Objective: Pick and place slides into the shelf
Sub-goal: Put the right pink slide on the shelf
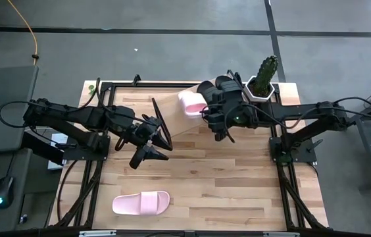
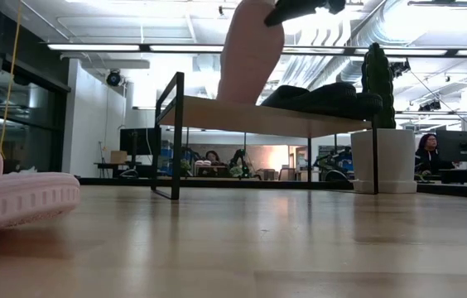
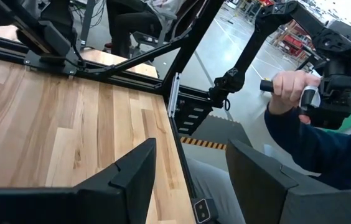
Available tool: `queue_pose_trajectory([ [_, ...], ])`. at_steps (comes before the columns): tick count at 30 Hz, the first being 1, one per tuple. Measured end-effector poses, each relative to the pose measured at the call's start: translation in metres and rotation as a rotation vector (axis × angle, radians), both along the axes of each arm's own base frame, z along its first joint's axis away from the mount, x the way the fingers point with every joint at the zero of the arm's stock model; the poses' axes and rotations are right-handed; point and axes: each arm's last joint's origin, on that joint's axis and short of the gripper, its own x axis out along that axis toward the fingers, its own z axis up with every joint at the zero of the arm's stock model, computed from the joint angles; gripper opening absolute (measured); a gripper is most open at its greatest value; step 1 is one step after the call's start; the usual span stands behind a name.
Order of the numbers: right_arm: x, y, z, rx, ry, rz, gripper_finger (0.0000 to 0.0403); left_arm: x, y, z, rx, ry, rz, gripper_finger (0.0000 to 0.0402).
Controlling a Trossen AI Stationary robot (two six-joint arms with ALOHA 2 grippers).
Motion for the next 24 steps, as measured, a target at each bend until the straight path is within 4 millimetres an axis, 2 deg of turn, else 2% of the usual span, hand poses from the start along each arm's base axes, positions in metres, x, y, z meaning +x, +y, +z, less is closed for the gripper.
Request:
queue_pose_trajectory([
  [7, -0.002, -0.009, -0.004, 0.039, 0.040, 0.008, 0.0014, 0.000, 0.000, 0.000, 0.000, 0.000, 0.000, 0.0184],
  [24, -0.009, -0.006, -0.014, 0.173, 0.139, 0.024, 0.0014, 0.000, 0.000, 0.000, 0.000, -0.001, 0.000, 0.0184],
])
